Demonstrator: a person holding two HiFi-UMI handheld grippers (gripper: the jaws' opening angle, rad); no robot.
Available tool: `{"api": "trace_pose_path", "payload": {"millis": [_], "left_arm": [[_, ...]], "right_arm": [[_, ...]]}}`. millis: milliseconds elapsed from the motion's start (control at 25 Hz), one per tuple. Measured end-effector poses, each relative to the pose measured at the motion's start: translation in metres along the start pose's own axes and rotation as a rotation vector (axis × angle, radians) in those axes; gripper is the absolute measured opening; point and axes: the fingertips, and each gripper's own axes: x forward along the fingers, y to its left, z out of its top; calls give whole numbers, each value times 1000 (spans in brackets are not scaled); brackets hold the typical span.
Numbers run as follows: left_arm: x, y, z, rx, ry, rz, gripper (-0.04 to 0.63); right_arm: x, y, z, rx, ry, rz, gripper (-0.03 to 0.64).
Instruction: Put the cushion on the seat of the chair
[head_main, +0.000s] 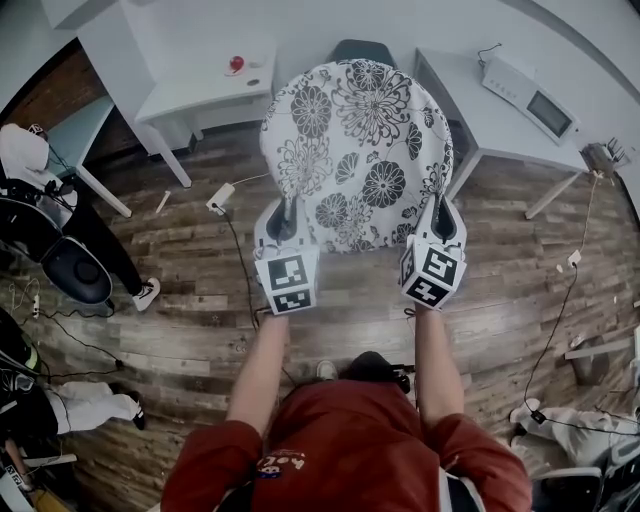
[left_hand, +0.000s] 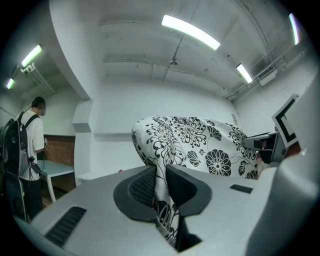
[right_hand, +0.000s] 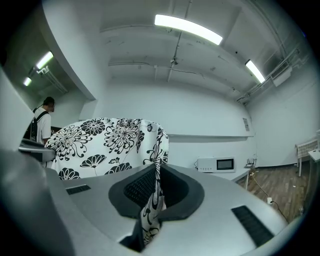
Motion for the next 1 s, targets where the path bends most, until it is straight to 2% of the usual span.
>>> {"api": "trace_pose_path", "payload": {"millis": [480,1000], "left_arm": [[18,-4,-14,17,-3,-12,57],[15,0,-13,-5,-80,-23,57]], "right_arm": [[18,-1,-19,11,-5,-8,44],[8,5,-11,-34,-67,-21,44]]}}
